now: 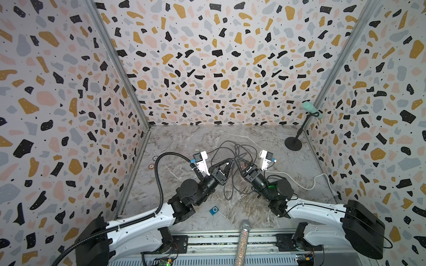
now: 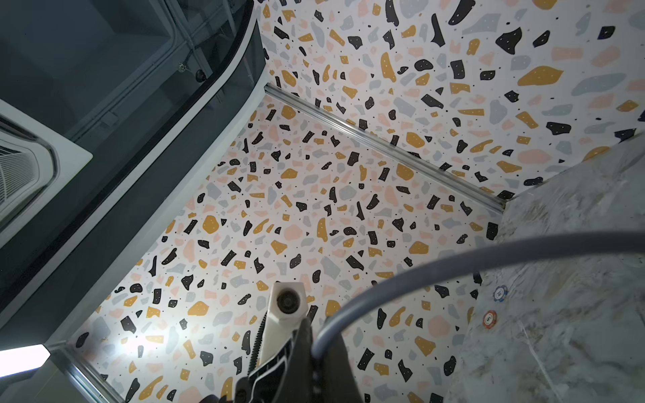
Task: Charge mp3
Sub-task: Pick up the charging cable from the center of the board.
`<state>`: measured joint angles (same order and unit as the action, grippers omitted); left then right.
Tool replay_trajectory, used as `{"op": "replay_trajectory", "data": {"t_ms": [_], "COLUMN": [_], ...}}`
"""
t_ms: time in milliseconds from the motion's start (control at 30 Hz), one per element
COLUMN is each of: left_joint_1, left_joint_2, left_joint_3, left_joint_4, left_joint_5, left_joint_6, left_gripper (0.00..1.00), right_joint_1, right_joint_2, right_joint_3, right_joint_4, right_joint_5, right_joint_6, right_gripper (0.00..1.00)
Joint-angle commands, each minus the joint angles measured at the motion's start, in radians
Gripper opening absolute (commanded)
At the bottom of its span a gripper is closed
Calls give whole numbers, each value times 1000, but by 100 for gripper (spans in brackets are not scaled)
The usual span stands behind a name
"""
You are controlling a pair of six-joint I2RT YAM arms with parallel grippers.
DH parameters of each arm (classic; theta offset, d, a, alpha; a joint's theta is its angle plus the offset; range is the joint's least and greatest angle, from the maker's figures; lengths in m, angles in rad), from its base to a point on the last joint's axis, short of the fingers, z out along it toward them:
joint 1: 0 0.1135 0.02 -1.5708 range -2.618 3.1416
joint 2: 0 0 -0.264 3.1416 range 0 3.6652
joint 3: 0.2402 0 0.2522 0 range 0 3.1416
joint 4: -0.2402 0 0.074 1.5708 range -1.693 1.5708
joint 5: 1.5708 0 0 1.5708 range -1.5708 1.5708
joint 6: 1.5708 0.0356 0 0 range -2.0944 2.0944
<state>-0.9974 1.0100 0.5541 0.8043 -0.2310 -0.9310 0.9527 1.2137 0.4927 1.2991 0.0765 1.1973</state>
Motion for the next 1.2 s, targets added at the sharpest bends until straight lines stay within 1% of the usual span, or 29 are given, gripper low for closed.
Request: {"op": "replay_trajectory", "data": {"t_ms": [0, 33, 67, 133, 200, 233, 300, 400, 433, 533, 633, 733, 833, 967, 1100, 1167], "left_joint_1": [0, 0, 0, 0, 0, 0, 0, 0, 0, 0, 0, 0, 0, 0, 0, 0], "left_joint_2": [-23, -40, -64, -112, -152, -168, -183, -182, -168, -99, -33, -21, -37, -70, -89, -86], "left_joint_3": [-12, -9, -5, 19, 62, 93, 140, 184, 202, 258, 302, 312, 307, 292, 279, 280], "left_joint_4": [2, -16, -50, -152, -285, -381, -498, -632, -670, -791, -859, -866, -846, -836, -831, -836], "left_joint_5": [-30, -28, -30, -45, -47, -46, -21, 28, 43, 51, 36, -1, 2, 1, 43, 46], "left_joint_6": [15, 32, 70, 159, 278, 341, 466, 645, 710, 841, 930, 988, 1018, 1045, 1070, 1078], "left_gripper": [39, 45, 47, 48, 48, 48, 48, 46, 45, 44, 43, 43, 42, 42, 42, 41], "right_joint_1": [-13, -15, -18, -31, -46, -48, -48, -52, -52, -52, -53, -54, -54, -55, -57, -58], "right_joint_2": [-60, -68, -75, -94, -111, -117, -130, -145, -149, -156, -162, -168, -177, -184, -179, -169], "right_joint_3": [4, 8, 13, 38, 85, 109, 134, 152, 160, 191, 212, 235, 253, 262, 269, 277], "right_joint_4": [-2, -27, -51, -138, -269, -327, -391, -439, -456, -520, -568, -623, -684, -719, -739, -747], "right_joint_5": [13, 13, 10, -20, -65, -77, -95, -114, -122, -146, -165, -176, -177, -170, -165, -175], "right_joint_6": [-10, -10, -10, -8, -21, -37, -60, -80, -94, -130, -147, -164, -177, -183, -185, -185], "right_gripper": [1, 1, 1, 0, 0, 0, 0, 0, 0, 0, 0, 0, 0, 0, 0, 0]}}
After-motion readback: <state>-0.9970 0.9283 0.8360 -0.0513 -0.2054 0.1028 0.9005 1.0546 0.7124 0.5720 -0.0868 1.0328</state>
